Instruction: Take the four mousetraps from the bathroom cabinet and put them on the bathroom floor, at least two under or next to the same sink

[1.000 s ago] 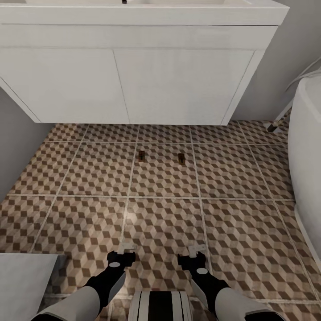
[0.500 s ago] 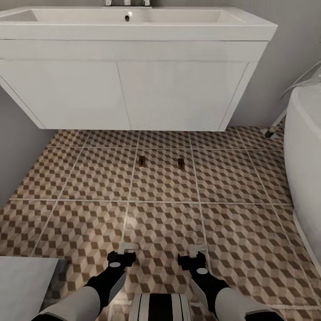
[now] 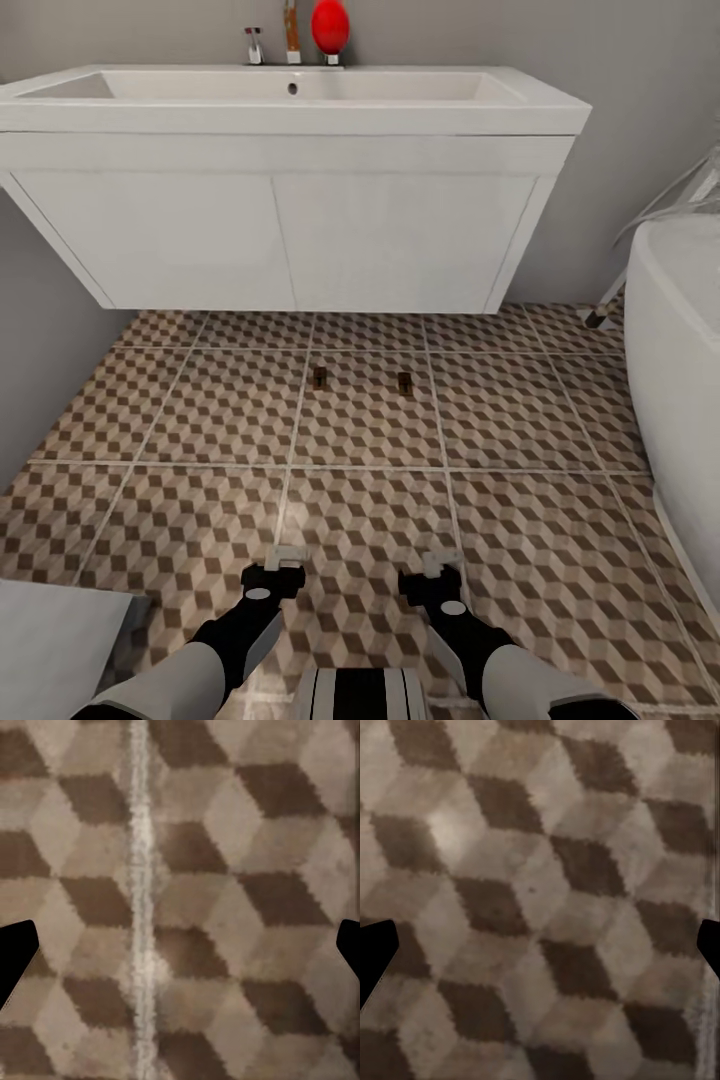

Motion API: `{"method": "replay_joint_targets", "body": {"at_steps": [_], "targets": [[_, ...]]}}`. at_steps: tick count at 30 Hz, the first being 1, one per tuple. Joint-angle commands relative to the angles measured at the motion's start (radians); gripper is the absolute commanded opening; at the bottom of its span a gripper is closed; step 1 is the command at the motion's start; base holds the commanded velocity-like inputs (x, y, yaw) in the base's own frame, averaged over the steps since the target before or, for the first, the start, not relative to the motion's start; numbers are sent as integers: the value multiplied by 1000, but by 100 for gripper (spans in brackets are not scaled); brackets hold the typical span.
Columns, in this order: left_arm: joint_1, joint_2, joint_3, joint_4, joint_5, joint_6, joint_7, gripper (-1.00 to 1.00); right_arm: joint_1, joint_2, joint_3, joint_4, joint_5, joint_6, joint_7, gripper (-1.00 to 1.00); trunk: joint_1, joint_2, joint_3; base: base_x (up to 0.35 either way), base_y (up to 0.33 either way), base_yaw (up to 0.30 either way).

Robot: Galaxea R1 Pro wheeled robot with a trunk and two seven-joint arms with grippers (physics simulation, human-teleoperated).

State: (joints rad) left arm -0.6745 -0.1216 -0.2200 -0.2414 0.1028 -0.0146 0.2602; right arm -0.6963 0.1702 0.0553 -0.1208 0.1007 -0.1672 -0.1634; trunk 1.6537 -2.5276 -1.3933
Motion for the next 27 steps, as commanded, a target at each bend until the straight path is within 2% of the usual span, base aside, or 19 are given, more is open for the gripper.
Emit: {"method": "replay_joint_targets", "body": {"at_steps": [1,27], "targets": [[0,0,-9,0,11,-1,5,100,0,0,5,1,10,0,-8,100,-1,0,3,0,0,0],[0,2,-8,2,15,-1,5,100,0,0,8,1,10,0,-8,100,-12,6,104,0,0,0]]}}
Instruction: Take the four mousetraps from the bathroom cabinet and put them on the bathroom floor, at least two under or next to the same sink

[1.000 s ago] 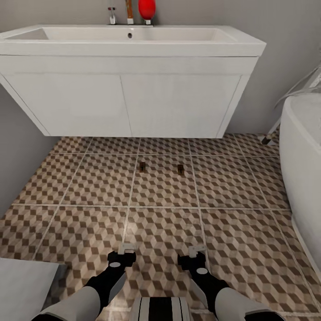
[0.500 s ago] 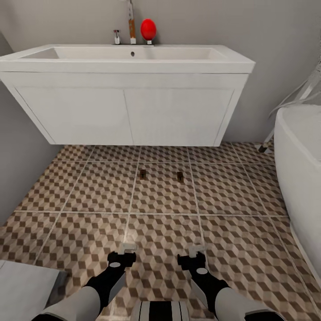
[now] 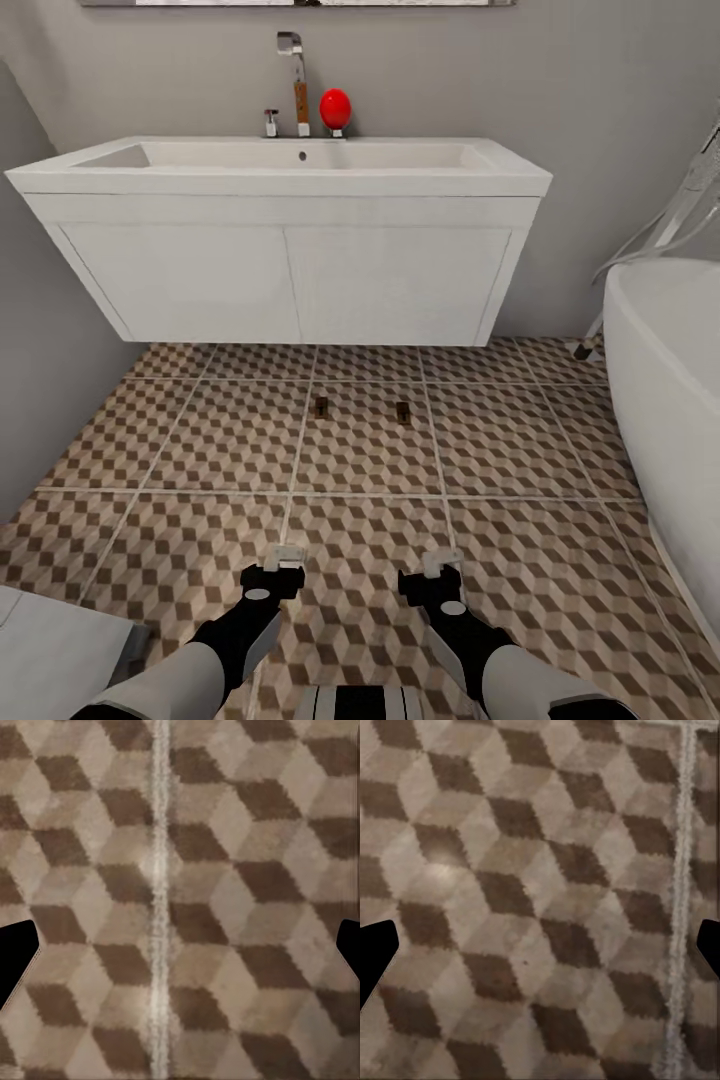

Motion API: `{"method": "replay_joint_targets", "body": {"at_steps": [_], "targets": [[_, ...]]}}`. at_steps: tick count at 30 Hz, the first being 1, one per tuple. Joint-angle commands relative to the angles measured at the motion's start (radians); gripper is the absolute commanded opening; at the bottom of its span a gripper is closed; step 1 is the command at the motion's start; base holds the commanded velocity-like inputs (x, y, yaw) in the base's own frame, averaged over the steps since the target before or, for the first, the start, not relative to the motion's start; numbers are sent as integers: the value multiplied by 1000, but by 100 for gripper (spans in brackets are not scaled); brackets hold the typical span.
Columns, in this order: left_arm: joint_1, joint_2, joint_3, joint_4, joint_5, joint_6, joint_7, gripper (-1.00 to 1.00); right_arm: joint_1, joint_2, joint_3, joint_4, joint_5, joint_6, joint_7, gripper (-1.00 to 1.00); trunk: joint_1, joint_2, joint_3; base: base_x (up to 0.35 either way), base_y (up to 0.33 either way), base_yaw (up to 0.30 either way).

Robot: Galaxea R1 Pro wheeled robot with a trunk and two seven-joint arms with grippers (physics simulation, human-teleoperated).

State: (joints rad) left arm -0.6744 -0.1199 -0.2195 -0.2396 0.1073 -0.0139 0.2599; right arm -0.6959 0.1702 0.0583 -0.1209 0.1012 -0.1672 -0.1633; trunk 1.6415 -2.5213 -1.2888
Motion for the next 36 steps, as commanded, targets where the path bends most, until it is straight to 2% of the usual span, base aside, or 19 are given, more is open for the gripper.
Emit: {"method": "replay_joint_targets", "body": {"at_steps": [1,36], "targets": [[0,0,-8,0,11,-1,5,100,-1,0,5,1,9,0,-8,100,-1,0,3,0,0,0],[0,0,-8,0,11,-3,5,100,-1,0,6,1,9,0,-8,100,-16,8,139,0,0,0]]}}
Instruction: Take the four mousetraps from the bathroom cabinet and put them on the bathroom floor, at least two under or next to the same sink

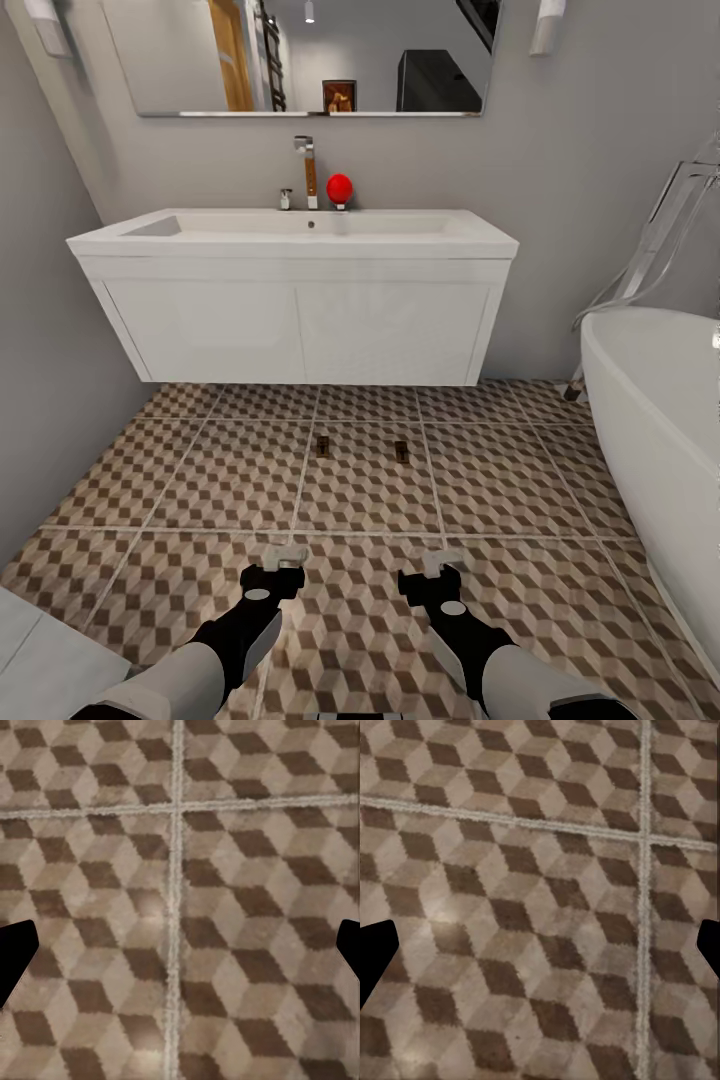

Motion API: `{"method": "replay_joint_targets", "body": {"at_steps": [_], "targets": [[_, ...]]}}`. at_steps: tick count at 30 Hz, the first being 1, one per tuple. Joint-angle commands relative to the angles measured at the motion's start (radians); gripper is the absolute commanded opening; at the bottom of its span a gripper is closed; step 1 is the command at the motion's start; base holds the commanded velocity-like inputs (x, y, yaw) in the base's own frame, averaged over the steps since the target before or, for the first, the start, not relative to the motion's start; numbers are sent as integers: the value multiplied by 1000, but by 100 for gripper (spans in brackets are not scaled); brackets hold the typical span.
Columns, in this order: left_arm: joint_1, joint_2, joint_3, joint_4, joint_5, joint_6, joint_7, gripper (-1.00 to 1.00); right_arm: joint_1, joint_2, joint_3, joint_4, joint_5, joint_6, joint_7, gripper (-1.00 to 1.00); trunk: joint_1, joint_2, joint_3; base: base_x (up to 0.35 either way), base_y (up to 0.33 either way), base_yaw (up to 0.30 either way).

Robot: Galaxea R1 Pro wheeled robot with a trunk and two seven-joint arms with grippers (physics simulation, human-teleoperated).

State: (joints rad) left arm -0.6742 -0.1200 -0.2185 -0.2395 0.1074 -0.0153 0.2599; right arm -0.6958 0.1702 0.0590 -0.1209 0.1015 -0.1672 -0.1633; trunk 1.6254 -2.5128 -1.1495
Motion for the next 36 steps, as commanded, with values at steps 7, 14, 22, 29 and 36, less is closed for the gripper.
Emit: {"method": "replay_joint_targets", "body": {"at_steps": [7,14,22,29,36], "targets": [[-1,0,-9,0,11,-2,5,100,-1,0,5,1,9,0,-9,100,-3,1,26,0,0,0],[-1,0,-9,0,11,-2,5,100,-1,0,5,1,9,0,-9,100,-6,3,53,0,0,0],[-1,1,-9,0,12,-2,5,100,-1,0,5,1,9,0,-9,100,-10,5,84,0,0,0],[-1,1,-9,0,12,-2,5,100,-1,0,5,1,9,0,-9,100,-13,7,111,0,0,0],[-1,1,-8,0,12,-3,5,100,-1,0,5,1,9,0,-9,100,-16,8,139,0,0,0]]}}
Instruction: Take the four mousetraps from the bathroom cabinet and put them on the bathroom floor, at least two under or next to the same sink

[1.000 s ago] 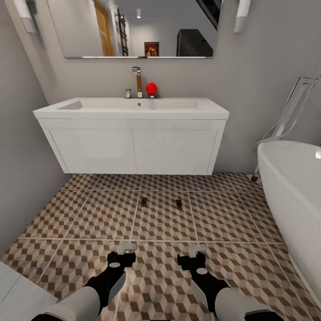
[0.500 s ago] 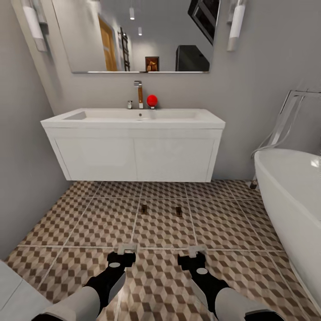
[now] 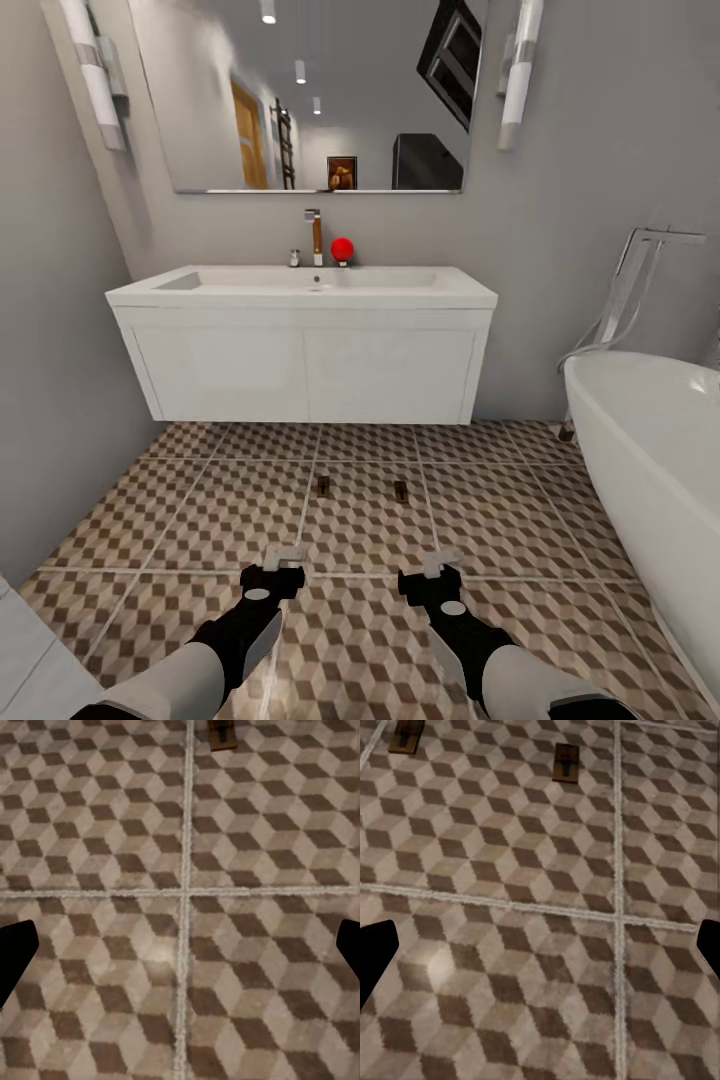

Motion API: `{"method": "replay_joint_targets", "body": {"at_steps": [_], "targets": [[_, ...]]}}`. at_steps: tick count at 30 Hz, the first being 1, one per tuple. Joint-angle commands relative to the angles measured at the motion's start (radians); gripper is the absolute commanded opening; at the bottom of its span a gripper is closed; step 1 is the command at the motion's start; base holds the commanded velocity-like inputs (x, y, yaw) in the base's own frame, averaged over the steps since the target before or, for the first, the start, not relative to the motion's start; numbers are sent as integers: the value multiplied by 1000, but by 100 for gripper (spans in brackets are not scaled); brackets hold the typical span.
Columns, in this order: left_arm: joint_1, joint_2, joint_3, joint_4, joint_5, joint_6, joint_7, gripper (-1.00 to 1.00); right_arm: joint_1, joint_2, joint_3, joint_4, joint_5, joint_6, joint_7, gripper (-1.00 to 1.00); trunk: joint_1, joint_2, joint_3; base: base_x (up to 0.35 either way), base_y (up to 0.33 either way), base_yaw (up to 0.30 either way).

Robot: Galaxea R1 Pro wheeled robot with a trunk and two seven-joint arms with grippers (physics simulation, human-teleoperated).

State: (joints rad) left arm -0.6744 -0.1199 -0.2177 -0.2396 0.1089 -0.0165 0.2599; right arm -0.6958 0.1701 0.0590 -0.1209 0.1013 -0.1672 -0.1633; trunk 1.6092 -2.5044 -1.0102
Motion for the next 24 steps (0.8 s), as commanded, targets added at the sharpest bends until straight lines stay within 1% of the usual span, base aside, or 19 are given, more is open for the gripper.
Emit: {"method": "replay_joint_targets", "body": {"at_steps": [1,20,24], "targets": [[-1,0,-8,0,11,-2,5,100,-1,0,5,1,9,0,-9,100,-1,0,3,0,0,0],[0,0,-8,0,11,-2,5,100,-1,0,5,1,9,0,-9,100,-9,4,77,0,0,0],[-1,0,-7,0,11,-2,5,100,-1,0,5,1,9,1,-9,100,-24,32,89,0,0,0]]}}
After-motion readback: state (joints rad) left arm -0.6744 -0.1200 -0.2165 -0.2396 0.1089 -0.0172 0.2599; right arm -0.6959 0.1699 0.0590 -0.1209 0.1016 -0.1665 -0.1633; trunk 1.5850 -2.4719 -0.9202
